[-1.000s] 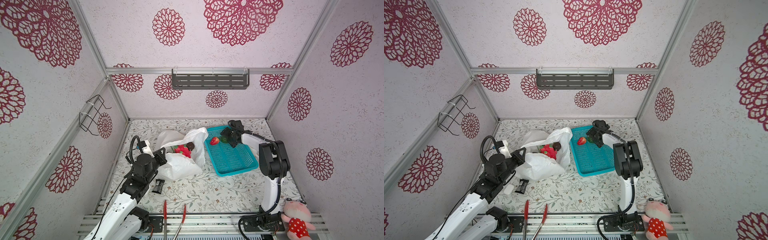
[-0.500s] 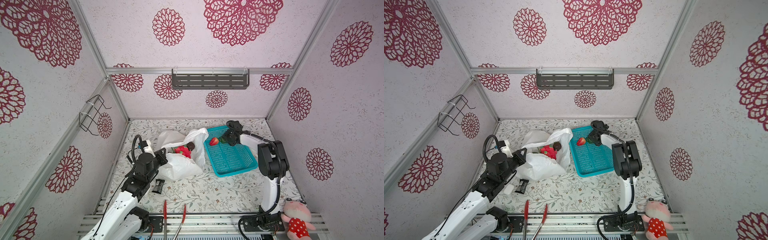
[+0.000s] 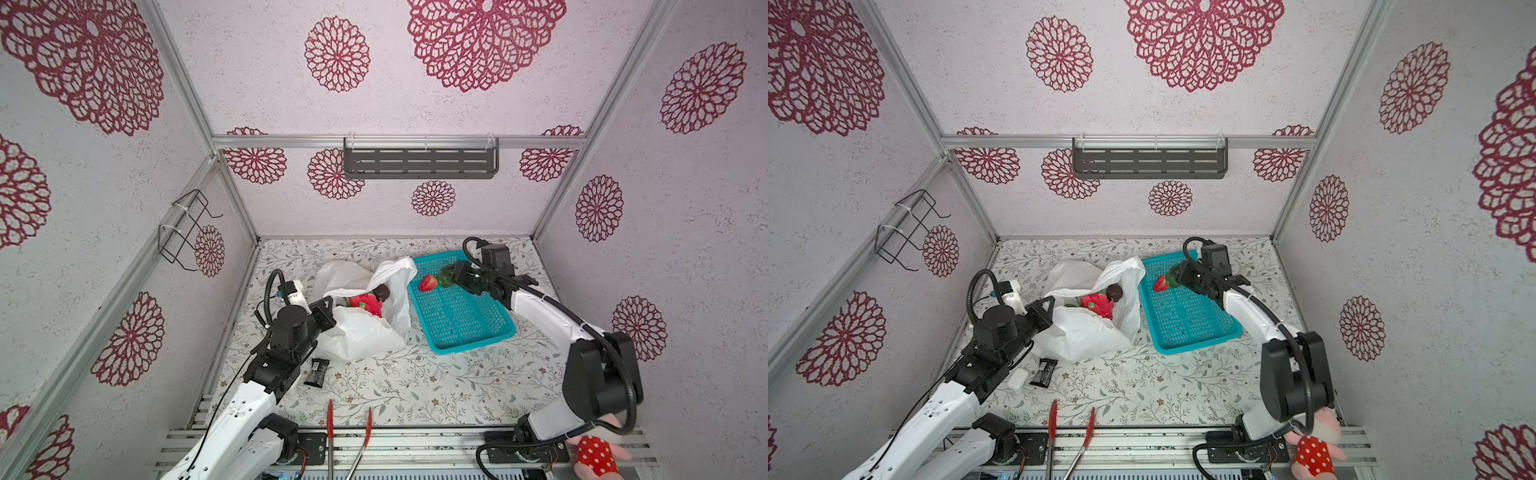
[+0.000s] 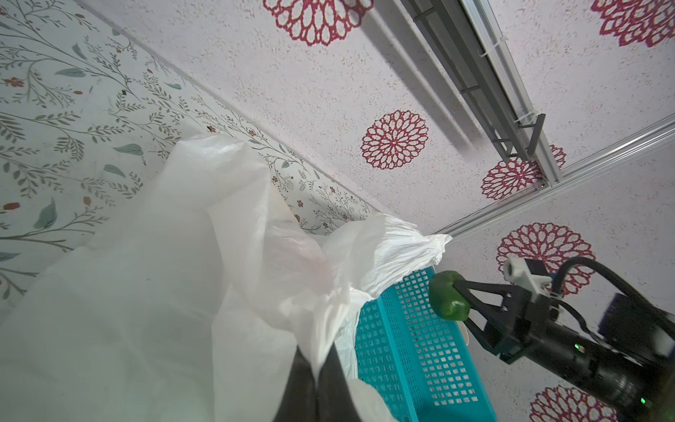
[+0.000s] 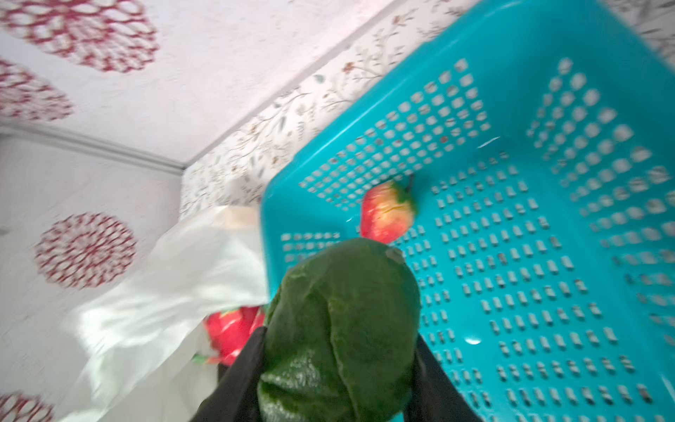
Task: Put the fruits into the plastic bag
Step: 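Carry the dark green fruit into the bag and open the right gripper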
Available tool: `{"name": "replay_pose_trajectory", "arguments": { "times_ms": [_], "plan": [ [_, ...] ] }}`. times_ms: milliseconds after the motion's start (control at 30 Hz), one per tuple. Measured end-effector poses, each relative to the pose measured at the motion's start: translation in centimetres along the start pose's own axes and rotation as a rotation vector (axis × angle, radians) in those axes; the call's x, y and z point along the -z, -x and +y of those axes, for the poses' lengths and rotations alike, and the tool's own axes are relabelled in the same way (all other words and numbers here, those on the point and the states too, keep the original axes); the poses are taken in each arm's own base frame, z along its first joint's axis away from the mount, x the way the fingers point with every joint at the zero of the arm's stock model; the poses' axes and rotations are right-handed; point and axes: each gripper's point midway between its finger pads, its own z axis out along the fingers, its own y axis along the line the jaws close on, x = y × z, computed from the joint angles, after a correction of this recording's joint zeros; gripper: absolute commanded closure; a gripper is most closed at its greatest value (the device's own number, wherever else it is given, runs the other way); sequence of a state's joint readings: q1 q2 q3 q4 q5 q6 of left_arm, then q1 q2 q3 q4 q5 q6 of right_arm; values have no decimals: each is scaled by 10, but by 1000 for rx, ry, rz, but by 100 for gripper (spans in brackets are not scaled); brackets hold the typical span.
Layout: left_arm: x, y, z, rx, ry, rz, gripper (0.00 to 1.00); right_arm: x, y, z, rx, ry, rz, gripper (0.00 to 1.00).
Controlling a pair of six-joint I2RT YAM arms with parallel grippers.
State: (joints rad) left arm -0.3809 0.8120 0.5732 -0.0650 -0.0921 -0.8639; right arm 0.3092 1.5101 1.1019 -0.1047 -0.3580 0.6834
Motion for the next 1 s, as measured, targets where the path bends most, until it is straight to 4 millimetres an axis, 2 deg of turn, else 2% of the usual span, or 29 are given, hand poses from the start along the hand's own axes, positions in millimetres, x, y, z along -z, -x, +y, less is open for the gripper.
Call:
{"name": "replay_pose_trajectory", "arguments": {
  "times_ms": [100, 200, 267, 433, 500, 600, 700, 800, 900, 1000],
  "plan": [
    [-2, -2, 1, -5, 3, 9, 100, -9, -43, 38, 79, 146, 112, 66],
    [-3, -1, -1, -7, 0, 12, 100, -33, -90, 72, 175, 239, 267, 66],
    [-2, 2, -4, -7, -6, 7, 100, -53, -111, 97, 243, 287, 351, 66],
    [6, 9, -11, -5, -27, -14, 100, -91, -139, 149, 379, 406, 493, 64],
    [12, 12, -13, -4, -37, -24, 100, -101, -152, 164, 434, 439, 548, 57],
    [20, 16, -16, -4, -49, -40, 100, -104, -178, 180, 514, 476, 633, 38],
    [24, 18, -16, -10, -48, -45, 100, -95, -204, 189, 575, 505, 706, 19],
    [24, 15, -14, -15, -37, -34, 100, -85, -218, 194, 618, 528, 730, 12],
    [22, 13, -12, -16, -31, -28, 100, -76, -212, 184, 622, 504, 708, 6],
    [20, 12, -11, -17, -23, -23, 100, -64, -185, 178, 612, 472, 625, 3]
  ]
}}
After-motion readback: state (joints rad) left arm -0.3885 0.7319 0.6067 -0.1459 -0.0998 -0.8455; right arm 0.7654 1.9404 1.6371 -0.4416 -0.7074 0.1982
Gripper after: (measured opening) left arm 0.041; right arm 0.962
